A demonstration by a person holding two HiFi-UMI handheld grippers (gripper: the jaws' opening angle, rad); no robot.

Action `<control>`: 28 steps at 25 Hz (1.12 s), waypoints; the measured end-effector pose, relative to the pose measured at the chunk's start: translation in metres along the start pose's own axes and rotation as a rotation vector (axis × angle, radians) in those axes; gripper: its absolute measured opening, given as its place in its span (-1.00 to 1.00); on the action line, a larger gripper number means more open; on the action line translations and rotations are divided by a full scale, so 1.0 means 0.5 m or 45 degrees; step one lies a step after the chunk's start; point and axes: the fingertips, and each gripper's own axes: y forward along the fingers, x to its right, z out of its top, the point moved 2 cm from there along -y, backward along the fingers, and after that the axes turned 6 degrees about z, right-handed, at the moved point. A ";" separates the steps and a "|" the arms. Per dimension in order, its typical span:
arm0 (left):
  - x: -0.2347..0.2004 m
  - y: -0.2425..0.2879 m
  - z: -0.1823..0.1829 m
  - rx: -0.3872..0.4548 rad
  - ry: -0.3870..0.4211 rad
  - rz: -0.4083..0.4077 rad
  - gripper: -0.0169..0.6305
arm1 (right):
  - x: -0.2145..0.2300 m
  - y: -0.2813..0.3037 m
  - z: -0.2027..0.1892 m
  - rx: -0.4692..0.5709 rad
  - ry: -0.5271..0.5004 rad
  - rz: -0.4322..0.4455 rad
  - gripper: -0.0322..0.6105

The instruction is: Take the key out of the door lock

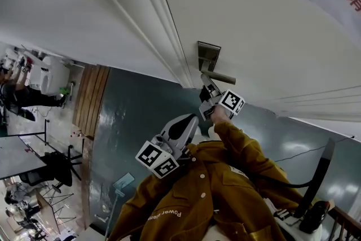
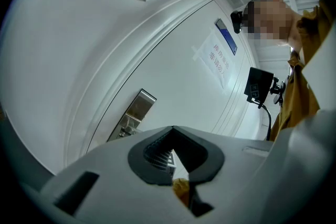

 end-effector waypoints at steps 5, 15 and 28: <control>0.001 -0.002 -0.001 0.003 -0.006 -0.004 -0.94 | -0.006 0.001 -0.001 0.015 0.030 0.020 -0.79; 0.006 -0.012 -0.003 0.006 -0.010 -0.018 -0.94 | -0.001 -0.042 -0.044 0.016 0.092 -0.096 -0.82; 0.019 -0.006 -0.022 -0.014 -0.045 -0.096 -0.94 | -0.118 -0.154 -0.098 -0.227 -0.045 -0.038 -0.81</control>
